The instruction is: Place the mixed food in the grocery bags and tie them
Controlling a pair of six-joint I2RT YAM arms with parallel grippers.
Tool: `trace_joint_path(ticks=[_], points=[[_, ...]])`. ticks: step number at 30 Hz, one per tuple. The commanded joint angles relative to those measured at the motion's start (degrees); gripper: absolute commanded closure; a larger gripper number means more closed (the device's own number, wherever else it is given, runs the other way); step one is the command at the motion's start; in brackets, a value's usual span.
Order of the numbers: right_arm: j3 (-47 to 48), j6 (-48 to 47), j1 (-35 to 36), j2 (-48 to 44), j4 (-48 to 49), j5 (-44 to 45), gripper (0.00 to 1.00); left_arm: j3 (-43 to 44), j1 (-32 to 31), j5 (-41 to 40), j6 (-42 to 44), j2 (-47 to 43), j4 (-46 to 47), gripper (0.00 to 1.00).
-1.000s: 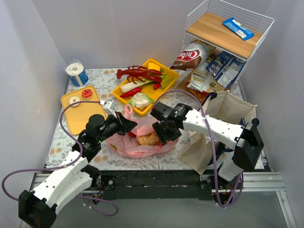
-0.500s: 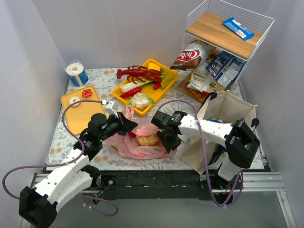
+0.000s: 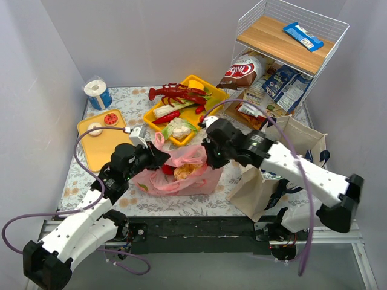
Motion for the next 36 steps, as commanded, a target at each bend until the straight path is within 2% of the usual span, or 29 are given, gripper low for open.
trace_joint_path(ticks=[1,4,8,12,13,17,18,19,22,23,24,26,30,36], points=[[2.93,-3.88,0.05,-8.96,7.71,3.37,0.96,4.81,-0.12,-13.13,-2.51,-2.9,-7.82,1.0],[2.14,-5.47,0.05,-13.97,17.1,4.33,0.99,6.48,-0.12,-19.03,-6.29,-4.13,-12.92,1.0],[-0.66,-5.55,-0.47,-16.79,23.73,8.73,0.99,6.57,-0.12,-17.81,-7.26,-6.15,-13.11,1.0],[-6.37,-4.16,-1.35,-12.85,20.33,6.81,0.99,4.47,-0.12,-13.6,-5.43,-7.82,-8.72,1.0],[-8.65,-2.23,-1.44,-11.79,19.01,6.28,0.99,4.03,-0.12,-10.46,-4.99,-7.56,-7.49,1.0],[-9.99,0.86,-2.4,-8.1,11.8,6.27,0.96,2.36,-0.21,-6.39,-4.63,-5.11,-4.41,1.0],[-9.55,-0.01,-2.58,-8.09,11.27,4.62,0.89,2.35,-0.12,-6.04,-4.89,-4.4,-4.06,1.0],[-7.98,-1.32,-2.58,-8.35,11.61,3.73,0.7,2.44,-0.12,-5.6,-4.98,-4.13,-3.62,1.0],[-3.51,-8.09,-2.58,-9.15,11.61,-0.4,0.41,3.05,-0.12,-6.03,-4.98,-3.16,-2.3,1.0],[0.52,-10.02,-2.58,-9.06,11.18,-1.45,0.11,3.32,-0.12,-6.64,-4.89,-2.73,-2.04,1.0],[3.25,-12.82,-2.58,-8.1,10.04,-2.68,0.04,3.67,-0.12,-6.91,-4.81,-2.64,-2.03,1.0],[10.18,-15.91,-2.58,-6.52,7.4,-4.09,0.01,4.02,-0.12,-7.26,-4.81,-2.37,-1.94,1.0],[17.85,-22.41,-2.58,-1.16,4.93,-10.75,0.02,3.85,-0.12,-7.35,-4.81,-3.07,-2.03,1.0],[21.82,-29.63,-2.5,5.17,3.09,-14.46,0.03,3.67,-0.12,-7.71,-4.89,-3.78,-2.65,1.0]])
